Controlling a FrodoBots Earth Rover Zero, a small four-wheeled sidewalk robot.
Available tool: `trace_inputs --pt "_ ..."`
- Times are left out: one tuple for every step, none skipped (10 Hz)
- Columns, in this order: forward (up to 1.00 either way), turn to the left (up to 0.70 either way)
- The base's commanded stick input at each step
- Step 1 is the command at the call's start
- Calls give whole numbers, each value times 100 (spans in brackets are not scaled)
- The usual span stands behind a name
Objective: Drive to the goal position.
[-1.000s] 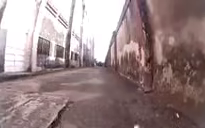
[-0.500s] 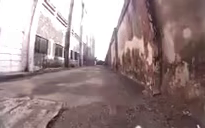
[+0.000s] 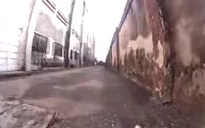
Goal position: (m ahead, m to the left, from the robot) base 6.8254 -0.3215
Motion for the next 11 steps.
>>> trace_inputs --pt "60 0" --pt "60 0" --pt "60 0" --pt "60 0" --pt "60 0" --pt "60 0" --pt "60 0" --pt "60 0" --pt "60 0" --pt "60 0" --pt "60 0"
